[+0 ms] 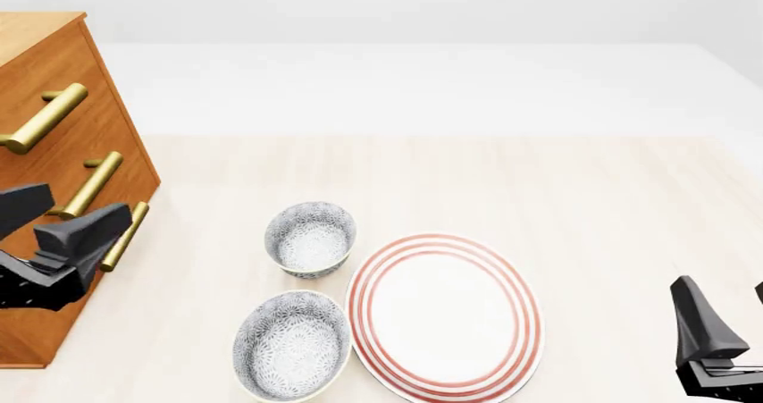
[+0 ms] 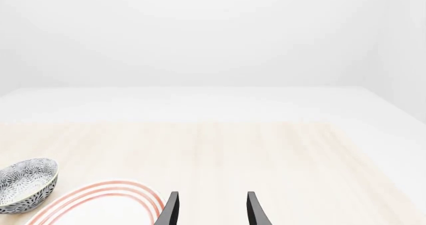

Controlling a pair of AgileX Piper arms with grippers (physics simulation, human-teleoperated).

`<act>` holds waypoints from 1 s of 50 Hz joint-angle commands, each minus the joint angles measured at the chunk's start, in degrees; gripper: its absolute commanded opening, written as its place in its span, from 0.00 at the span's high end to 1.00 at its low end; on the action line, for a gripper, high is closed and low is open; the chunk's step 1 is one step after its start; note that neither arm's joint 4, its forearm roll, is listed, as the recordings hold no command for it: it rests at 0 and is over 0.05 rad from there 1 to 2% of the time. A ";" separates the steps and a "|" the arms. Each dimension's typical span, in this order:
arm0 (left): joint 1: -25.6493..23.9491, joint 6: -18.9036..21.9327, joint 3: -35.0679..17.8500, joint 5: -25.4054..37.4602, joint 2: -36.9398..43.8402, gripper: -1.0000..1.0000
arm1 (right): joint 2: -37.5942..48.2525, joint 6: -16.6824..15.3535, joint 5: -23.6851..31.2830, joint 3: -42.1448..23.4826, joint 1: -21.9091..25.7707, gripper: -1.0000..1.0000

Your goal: Stack the bowl in the middle on the bowl at the back.

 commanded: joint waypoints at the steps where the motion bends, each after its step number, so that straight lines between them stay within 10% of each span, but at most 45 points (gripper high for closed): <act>1: -1.90 0.01 -7.30 9.67 9.37 0.00 | -0.52 -0.10 0.44 -0.02 0.06 0.00; 22: -8.83 -18.26 -8.15 16.75 17.12 0.00 | -0.13 -0.50 -0.04 -0.04 0.15 0.00; 50: -13.69 -22.79 9.60 -2.78 26.93 0.00 | -0.61 -0.68 0.44 -0.06 0.02 0.00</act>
